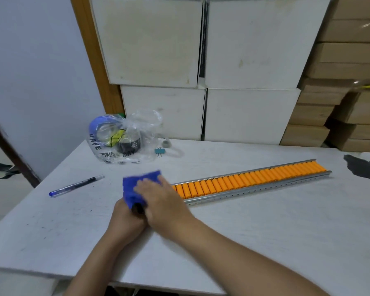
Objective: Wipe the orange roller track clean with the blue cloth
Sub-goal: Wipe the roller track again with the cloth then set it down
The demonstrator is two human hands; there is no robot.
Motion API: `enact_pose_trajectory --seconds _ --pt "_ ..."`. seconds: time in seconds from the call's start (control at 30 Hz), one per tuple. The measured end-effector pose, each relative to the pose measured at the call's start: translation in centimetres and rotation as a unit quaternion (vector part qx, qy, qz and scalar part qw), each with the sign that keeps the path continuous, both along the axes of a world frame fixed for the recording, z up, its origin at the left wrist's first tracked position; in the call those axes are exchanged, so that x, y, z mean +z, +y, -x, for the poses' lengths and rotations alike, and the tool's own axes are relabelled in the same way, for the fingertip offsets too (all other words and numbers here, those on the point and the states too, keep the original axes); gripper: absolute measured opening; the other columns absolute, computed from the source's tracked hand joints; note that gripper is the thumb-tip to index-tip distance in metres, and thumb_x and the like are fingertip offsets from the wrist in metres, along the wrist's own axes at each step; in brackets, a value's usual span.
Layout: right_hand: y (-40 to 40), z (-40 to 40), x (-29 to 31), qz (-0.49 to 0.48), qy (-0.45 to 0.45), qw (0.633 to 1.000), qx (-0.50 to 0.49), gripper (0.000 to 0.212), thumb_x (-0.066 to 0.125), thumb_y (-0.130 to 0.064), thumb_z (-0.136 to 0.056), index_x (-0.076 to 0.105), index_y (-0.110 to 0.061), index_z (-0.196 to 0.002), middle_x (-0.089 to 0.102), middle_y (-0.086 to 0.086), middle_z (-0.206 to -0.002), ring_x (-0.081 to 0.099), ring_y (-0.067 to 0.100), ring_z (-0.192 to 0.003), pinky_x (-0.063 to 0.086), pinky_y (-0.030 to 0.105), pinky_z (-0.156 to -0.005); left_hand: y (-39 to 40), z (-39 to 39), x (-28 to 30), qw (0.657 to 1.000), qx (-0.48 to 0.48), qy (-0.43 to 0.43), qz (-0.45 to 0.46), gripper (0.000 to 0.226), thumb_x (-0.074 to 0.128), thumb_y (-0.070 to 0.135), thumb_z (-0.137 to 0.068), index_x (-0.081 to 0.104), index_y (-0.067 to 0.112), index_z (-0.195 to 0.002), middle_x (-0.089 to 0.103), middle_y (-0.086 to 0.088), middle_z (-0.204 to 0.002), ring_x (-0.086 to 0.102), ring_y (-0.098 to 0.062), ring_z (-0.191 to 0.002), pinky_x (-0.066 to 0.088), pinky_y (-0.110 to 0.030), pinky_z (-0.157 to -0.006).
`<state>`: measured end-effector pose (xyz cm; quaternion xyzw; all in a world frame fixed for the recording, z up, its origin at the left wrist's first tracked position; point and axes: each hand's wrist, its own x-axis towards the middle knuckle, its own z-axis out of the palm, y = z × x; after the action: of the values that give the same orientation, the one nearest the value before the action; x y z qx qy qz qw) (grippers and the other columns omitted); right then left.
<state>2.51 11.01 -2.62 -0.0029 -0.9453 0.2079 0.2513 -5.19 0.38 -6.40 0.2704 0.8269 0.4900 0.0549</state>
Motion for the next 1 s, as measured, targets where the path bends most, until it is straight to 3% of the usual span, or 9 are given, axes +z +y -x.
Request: enact_pose_trajectory --seconds 0.03,0.1,0.2,0.3,0.43,0.53,0.63,0.77,1.0 --pt "-0.4 0.3 -0.4 -0.015 -0.049 0.999 0.013 0.038 0.043 -0.008 -0.083 0.057 -0.004 -0.118 0.062 0.016 -0.116 0.052 0.033 -0.107 0.039 0.044 -0.1 0.1 0.0 0.0 1.0 0.002 -0.014 -0.012 0.064 0.065 0.016 -0.072 0.041 0.052 -0.119 0.063 0.016 -0.097 0.062 -0.015 -0.09 0.044 -0.024 -0.073" --pt "-0.3 0.0 -0.9 -0.022 -0.07 0.997 0.013 0.031 0.048 -0.008 -0.085 0.055 -0.006 -0.116 0.059 0.013 -0.111 0.05 0.031 -0.098 0.044 0.046 -0.088 0.3 0.0 0.1 0.999 -0.001 -0.033 -0.006 0.084 0.066 0.01 -0.077 0.019 0.032 -0.143 0.054 0.014 -0.108 0.054 -0.014 -0.094 0.038 -0.028 -0.079" --pt "1.1 -1.3 -0.8 -0.047 -0.071 0.996 0.007 0.038 0.051 -0.008 -0.084 0.054 -0.007 -0.122 0.057 0.012 -0.121 0.049 0.03 -0.107 0.04 0.042 -0.095 0.3 0.2 0.1 0.999 -0.014 -0.02 0.023 0.102 0.069 0.008 -0.075 -0.002 0.02 -0.149 0.052 0.008 -0.111 0.052 -0.015 -0.095 0.037 -0.029 -0.08" --pt "3.4 -3.0 -0.5 -0.037 -0.071 0.997 -0.017 0.036 0.052 -0.009 -0.084 0.057 -0.008 -0.12 0.058 0.012 -0.124 0.049 0.029 -0.114 0.036 0.038 -0.101 0.2 0.5 0.0 0.999 -0.009 -0.017 0.032 0.116 0.083 0.015 -0.063 0.004 0.02 -0.148 0.052 0.008 -0.119 0.052 -0.014 -0.106 0.039 -0.03 -0.088" --pt "7.4 -5.8 -0.6 -0.014 -0.069 0.994 -0.082 0.041 0.054 -0.013 -0.088 0.052 -0.011 -0.129 0.055 0.005 -0.132 0.045 0.022 -0.123 0.02 0.023 -0.109 0.1 0.8 -0.3 0.999 -0.015 0.009 0.047 0.109 0.085 0.021 -0.061 0.017 0.023 -0.146 0.055 0.003 -0.125 0.053 -0.021 -0.113 0.04 -0.036 -0.095" --pt "10.6 -7.7 -0.4 0.001 -0.085 0.988 -0.128 0.039 0.052 -0.008 -0.085 0.054 -0.008 -0.124 0.06 0.007 -0.123 0.05 0.026 -0.114 0.037 0.035 -0.103 0.0 0.7 -0.3 0.998 -0.021 0.021 0.047 0.103 0.086 0.022 -0.061 0.024 0.024 -0.143 0.056 0.004 -0.122 0.054 -0.022 -0.113 0.041 -0.039 -0.096" --pt "14.4 -9.6 -1.1 0.01 -0.094 0.977 -0.192 0.04 0.05 -0.003 -0.083 0.055 -0.008 -0.123 0.061 0.006 -0.121 0.05 0.029 -0.115 0.04 0.032 -0.091 0.0 0.8 -0.3 0.998 -0.018 0.022 0.047 0.097 0.086 0.021 -0.061 0.03 0.025 -0.141 0.057 0.006 -0.117 0.055 -0.022 -0.112 0.041 -0.04 -0.096" --pt "19.5 -12.2 -1.5 0.022 -0.099 0.954 -0.283 0.046 0.051 -0.003 -0.087 0.049 -0.007 -0.133 0.056 0.011 -0.131 0.047 0.028 -0.121 0.039 0.037 -0.1 0.0 0.8 -0.3 0.999 -0.018 0.025 0.044 0.095 0.086 0.02 -0.06 0.034 0.024 -0.139 0.058 0.006 -0.116 0.055 -0.022 -0.111 0.041 -0.04 -0.096" --pt "27.9 -15.9 -0.5 -0.014 -0.1 0.883 -0.458 0.019 0.048 -0.007 -0.09 0.059 0.0 -0.104 0.064 0.017 -0.093 0.057 0.032 -0.083 0.046 0.04 -0.071 -0.1 0.8 -0.1 0.998 -0.021 0.034 0.056 0.097 0.087 0.031 -0.053 0.038 0.026 -0.137 0.059 0.004 -0.115 0.056 -0.025 -0.111 0.043 -0.043 -0.094"
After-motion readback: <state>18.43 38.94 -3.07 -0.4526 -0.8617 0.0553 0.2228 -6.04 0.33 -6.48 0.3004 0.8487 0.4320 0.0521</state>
